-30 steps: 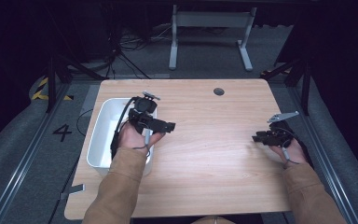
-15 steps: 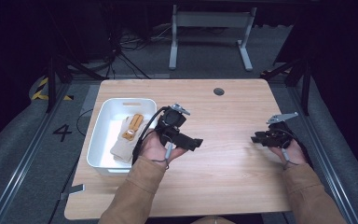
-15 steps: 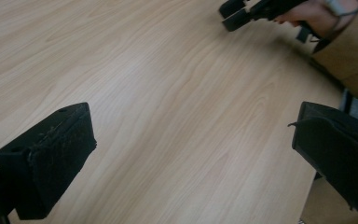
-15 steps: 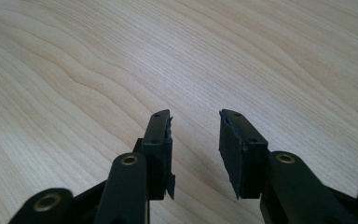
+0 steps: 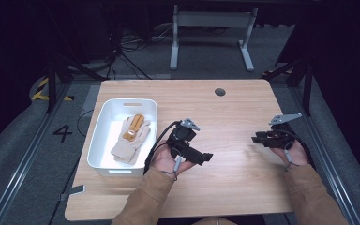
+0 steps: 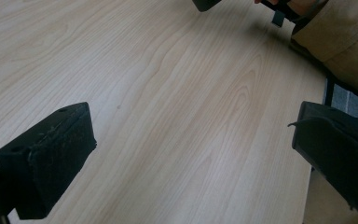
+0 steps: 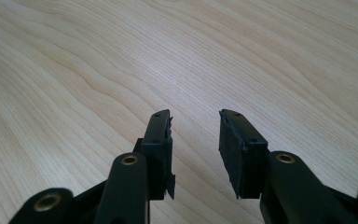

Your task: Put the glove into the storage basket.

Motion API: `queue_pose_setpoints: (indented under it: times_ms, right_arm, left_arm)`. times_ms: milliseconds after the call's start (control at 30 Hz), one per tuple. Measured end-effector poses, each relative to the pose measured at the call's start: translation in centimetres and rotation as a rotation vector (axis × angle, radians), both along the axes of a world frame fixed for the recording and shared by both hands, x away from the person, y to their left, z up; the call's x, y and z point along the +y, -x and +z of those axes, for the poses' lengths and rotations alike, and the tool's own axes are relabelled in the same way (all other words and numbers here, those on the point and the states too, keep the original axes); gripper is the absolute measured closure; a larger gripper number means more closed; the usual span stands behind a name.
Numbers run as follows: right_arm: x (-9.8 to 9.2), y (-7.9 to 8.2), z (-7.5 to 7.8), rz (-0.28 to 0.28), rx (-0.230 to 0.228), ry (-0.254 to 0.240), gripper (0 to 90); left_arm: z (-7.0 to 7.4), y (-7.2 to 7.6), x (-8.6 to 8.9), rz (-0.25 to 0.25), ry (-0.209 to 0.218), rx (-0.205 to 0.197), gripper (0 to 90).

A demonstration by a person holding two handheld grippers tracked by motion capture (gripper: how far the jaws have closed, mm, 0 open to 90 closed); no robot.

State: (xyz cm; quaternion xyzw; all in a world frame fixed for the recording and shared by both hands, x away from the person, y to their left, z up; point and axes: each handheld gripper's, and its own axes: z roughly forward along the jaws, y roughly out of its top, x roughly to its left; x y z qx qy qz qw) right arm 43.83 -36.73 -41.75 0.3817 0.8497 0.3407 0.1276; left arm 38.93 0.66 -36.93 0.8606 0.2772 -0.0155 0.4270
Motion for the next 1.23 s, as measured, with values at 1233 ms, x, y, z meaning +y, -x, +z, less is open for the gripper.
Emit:
queue_pose_setpoints:
  times_ms: [1233]
  right_arm:
    - [1.0, -0.2, -1.2, 0.061, -0.001, 0.027, 61.3]
  left_arm:
    - [-9.4, -0.3, -3.1, 0.023, -0.153, -0.027, 0.0]
